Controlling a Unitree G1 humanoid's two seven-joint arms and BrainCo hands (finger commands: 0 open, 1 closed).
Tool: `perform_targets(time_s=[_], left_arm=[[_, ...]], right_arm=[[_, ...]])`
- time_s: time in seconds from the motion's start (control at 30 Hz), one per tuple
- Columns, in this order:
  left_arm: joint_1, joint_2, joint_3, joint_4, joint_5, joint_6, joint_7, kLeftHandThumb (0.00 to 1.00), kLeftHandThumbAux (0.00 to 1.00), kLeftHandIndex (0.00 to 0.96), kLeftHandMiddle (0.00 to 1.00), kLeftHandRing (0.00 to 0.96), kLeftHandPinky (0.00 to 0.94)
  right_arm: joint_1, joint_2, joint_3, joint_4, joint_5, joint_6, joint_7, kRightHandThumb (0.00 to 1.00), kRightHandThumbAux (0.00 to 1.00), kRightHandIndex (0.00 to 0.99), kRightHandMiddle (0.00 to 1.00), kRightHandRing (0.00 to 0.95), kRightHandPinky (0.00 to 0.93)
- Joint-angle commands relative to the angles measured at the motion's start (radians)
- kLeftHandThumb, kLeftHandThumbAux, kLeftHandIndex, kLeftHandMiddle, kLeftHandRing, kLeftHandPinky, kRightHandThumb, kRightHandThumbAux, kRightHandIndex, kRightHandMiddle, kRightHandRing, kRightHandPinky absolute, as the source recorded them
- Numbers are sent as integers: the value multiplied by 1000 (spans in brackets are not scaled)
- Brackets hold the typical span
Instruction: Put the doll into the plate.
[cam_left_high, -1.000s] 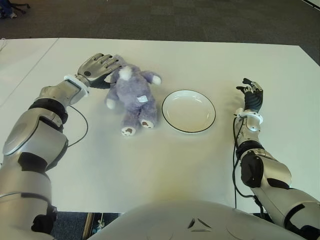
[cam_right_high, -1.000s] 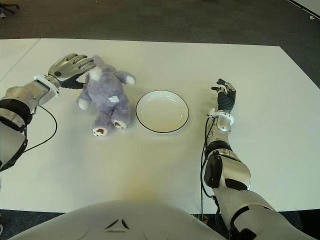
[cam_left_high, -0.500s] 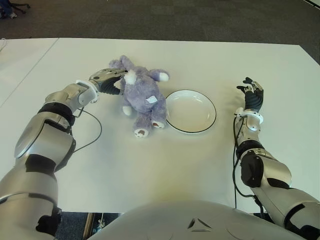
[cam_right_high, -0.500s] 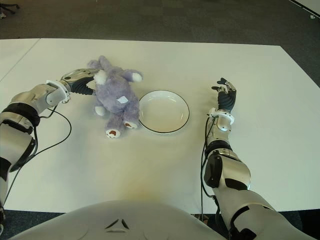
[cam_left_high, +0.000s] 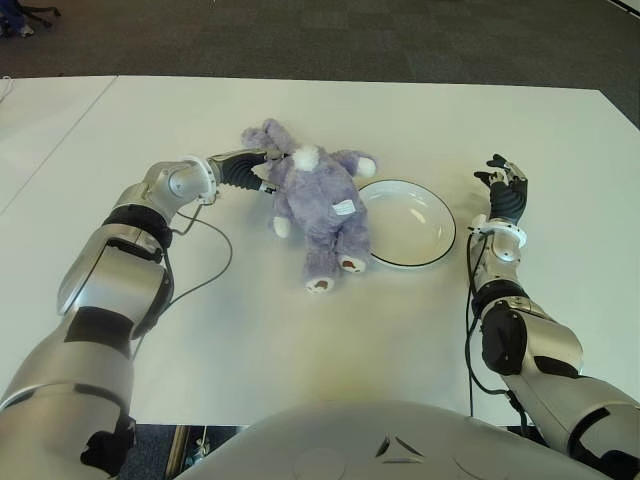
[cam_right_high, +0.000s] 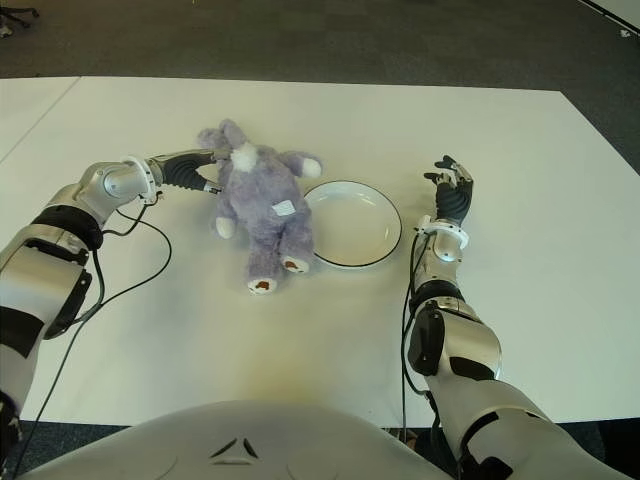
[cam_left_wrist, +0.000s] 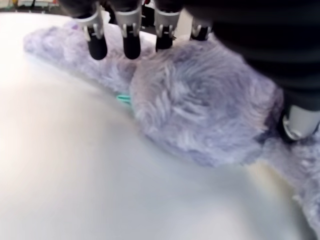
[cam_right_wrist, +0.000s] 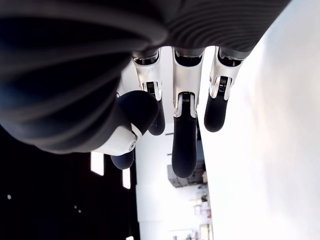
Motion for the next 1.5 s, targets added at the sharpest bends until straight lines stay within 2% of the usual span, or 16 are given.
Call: perform_targets(time_s=[0.03, 0.27, 0.47, 0.57, 0.7, 0.8, 0.83, 0.87, 0.97, 1.03, 1.1, 1.17, 1.23, 1.27, 1.3, 1.5], left_arm=[[127, -106, 41, 45, -101, 29, -364, 108, 425, 0, 0, 48, 74], [116, -76, 51, 9, -119, 31, -371, 141, 448, 0, 0, 23, 82], [142, -63, 42, -29, -83, 48, -210, 154, 408, 0, 0, 0, 22], [167, -58, 48, -50, -70, 50, -111, 168, 396, 0, 0, 0, 10], [193, -54, 49, -72, -57, 52, -20, 176, 400, 0, 0, 0, 40], [225, -63, 59, -93, -36, 57, 136, 191, 407, 0, 0, 0, 61], [236, -67, 64, -98, -31, 56, 188, 295, 437, 0, 15, 92, 204], [242, -69, 66, -102, -28, 56, 219, 322, 444, 0, 19, 116, 241], [261, -94, 66, -95, -9, 63, 339, 442, 441, 43, 131, 222, 312], [265, -103, 63, -91, 3, 65, 394, 460, 438, 56, 146, 234, 317], [270, -111, 57, -84, 23, 68, 462, 527, 445, 144, 193, 251, 309], [273, -122, 46, -67, 53, 80, 552, 680, 444, 331, 364, 378, 387], [272, -125, 31, -55, 83, 95, 618, 704, 443, 360, 393, 402, 402], [269, -124, 15, -50, 111, 113, 668, 721, 620, 411, 434, 445, 432], [267, -124, 3, -45, 132, 125, 705, 727, 664, 425, 459, 471, 453], [225, -107, -155, -9, 351, 297, 940, 734, 681, 433, 546, 548, 522]], right_arm=[[222, 121, 2, 140, 2, 85, -4, 945, 680, 423, 187, 456, 303], [221, 124, -1, 140, 2, 86, -4, 944, 681, 423, 188, 455, 233], [219, 125, -1, 140, -2, 93, -17, 944, 681, 423, 187, 456, 184], [218, 127, -1, 140, -3, 95, -22, 944, 680, 423, 198, 457, 211], [217, 128, -3, 140, 0, 96, -19, 945, 680, 423, 201, 458, 212], [216, 131, -11, 140, 10, 96, -8, 945, 679, 423, 206, 458, 187], [216, 132, -14, 140, 13, 97, -3, 945, 679, 423, 214, 458, 210], [215, 132, -15, 140, 14, 97, 0, 945, 679, 423, 216, 458, 216], [217, 130, -12, 140, 9, 94, -9, 945, 679, 423, 218, 458, 184], [217, 129, -9, 141, 3, 93, -16, 946, 679, 423, 218, 458, 177], [217, 127, -4, 141, -3, 95, -25, 945, 679, 423, 218, 458, 176], [216, 126, 0, 141, -7, 97, -33, 946, 680, 423, 216, 457, 158], [216, 126, 0, 141, -7, 97, -34, 946, 680, 423, 216, 456, 157], [215, 127, -2, 141, -5, 97, -33, 946, 680, 423, 217, 457, 151], [215, 127, -3, 141, -3, 97, -31, 946, 679, 423, 218, 457, 154], [216, 127, -1, 140, -6, 90, -39, 946, 680, 423, 223, 456, 130]])
